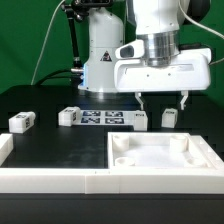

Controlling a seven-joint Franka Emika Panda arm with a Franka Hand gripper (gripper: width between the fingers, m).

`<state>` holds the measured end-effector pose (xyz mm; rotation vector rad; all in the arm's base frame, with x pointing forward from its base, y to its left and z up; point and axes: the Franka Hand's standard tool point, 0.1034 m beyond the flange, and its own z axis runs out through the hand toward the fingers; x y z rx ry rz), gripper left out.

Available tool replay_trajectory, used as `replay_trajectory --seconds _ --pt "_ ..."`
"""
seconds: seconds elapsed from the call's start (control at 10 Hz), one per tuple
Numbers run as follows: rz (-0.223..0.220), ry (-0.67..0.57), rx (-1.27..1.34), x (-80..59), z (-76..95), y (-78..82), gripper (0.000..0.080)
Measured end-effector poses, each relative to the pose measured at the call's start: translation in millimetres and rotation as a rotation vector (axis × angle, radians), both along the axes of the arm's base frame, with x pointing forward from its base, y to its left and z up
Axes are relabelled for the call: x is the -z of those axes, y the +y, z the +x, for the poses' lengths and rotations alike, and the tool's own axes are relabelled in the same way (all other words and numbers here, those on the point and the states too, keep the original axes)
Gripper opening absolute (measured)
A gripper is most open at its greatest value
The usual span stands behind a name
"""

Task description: Assemble one leg

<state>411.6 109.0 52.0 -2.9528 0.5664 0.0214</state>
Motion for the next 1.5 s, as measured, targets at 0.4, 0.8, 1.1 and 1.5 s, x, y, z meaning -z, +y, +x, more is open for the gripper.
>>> replay_trajectory --seconds 0.4,0.8,1.1,1.5 --pt "0.082 0.284 -0.033 2.6 -24.0 12.6 0.0649" --pt "0.204 0.605 -0.093 3.2 -38.1 17.7 0.0649" --pt "0.275 0.815 -0.122 8.6 -50.0 29.6 0.0649" --pt "0.267 0.845 -0.123 30.3 -63.5 36.9 0.0649"
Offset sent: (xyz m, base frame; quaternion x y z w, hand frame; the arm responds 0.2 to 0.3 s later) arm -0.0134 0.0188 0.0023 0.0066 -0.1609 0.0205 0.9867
